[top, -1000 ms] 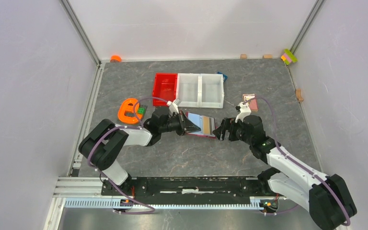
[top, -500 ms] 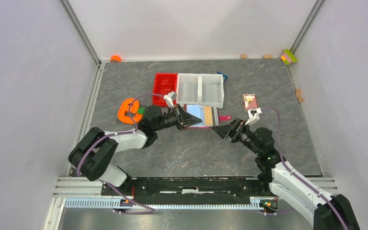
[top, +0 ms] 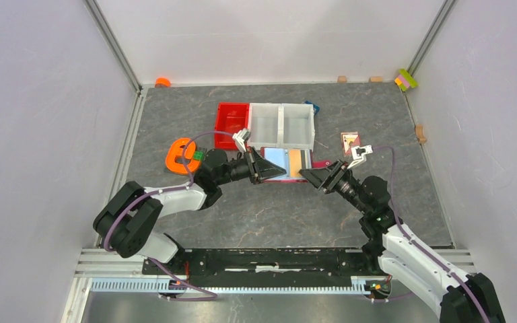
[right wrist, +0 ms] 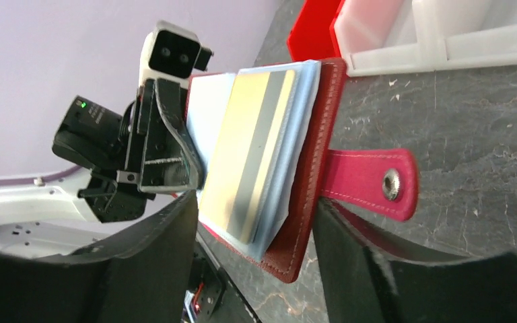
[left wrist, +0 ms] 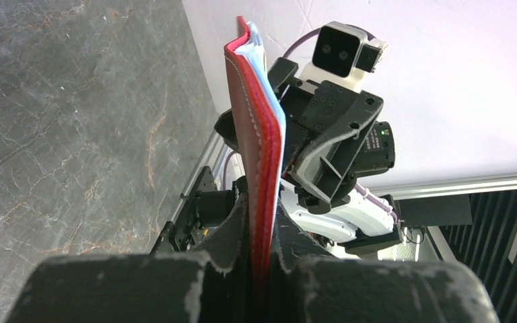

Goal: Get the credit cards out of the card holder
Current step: Remove the credit card from the card holder.

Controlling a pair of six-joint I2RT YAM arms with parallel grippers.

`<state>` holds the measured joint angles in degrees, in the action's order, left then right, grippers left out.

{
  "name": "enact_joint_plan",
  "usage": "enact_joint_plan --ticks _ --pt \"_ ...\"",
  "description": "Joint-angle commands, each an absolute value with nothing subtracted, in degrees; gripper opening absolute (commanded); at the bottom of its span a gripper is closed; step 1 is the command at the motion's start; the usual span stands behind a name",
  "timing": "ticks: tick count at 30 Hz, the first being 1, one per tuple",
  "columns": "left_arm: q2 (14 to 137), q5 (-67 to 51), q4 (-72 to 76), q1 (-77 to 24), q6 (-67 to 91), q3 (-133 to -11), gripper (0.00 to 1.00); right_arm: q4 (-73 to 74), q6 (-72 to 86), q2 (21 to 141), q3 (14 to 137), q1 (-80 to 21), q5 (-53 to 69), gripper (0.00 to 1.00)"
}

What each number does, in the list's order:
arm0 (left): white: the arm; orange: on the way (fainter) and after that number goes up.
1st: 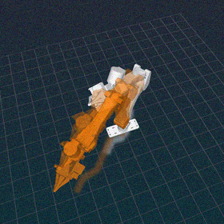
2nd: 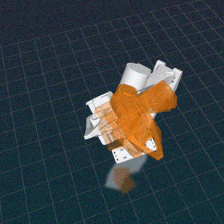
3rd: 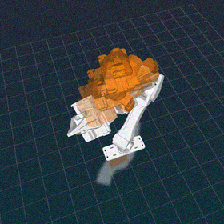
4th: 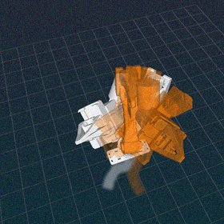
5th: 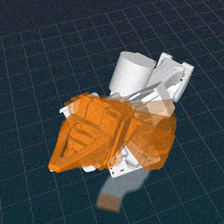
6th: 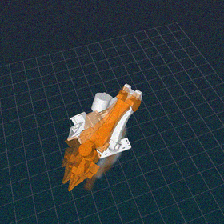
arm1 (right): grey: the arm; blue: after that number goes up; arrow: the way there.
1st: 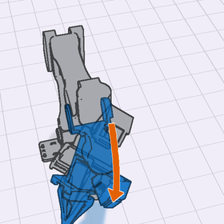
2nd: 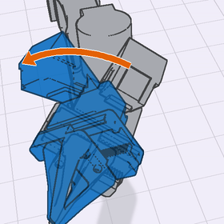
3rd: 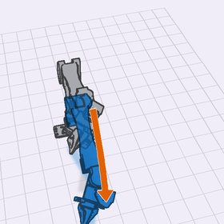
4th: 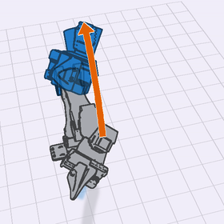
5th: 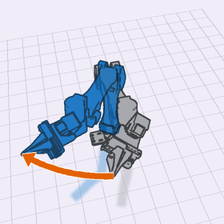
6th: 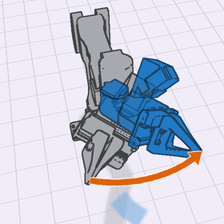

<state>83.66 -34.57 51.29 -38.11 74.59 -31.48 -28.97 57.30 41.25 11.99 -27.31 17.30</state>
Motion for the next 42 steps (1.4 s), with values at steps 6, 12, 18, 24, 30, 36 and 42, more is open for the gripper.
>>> enact_joint_plan --ticks 6,12,18,24,30,36,42 --pt "82.80 -36.47 55.15 -38.94 75.54 -32.49 0.02 -28.32 55.04 40.32 16.02 -27.25 16.32 0.53" --pt "81.93 -36.13 52.71 -38.91 73.71 -32.48 0.02 -23.53 51.10 37.70 17.33 -27.25 13.30 0.65" --pt "81.74 -35.95 52.30 -39.02 73.29 -32.33 0.02 -22.91 50.45 36.46 17.10 -27.20 12.07 0.46" --pt "81.63 -36.03 51.99 -39.03 72.82 -32.29 0.02 -23.50 50.45 37.20 17.01 -27.21 12.92 0.35" --pt "81.77 -36.45 51.42 -39.13 71.92 -32.21 0.02 -24.25 49.96 38.25 16.83 -27.22 14.17 0.20" --pt "80.44 -35.41 38.83 -38.42 62.72 -33.94 0.24 -20.40 47.99 38.84 16.93 -27.25 11.96 0.04" --pt "75.50 -27.57 16.23 -38.23 47.49 -37.57 0.46 -17.62 46.12 40.16 15.90 -27.22 10.43 0.00"
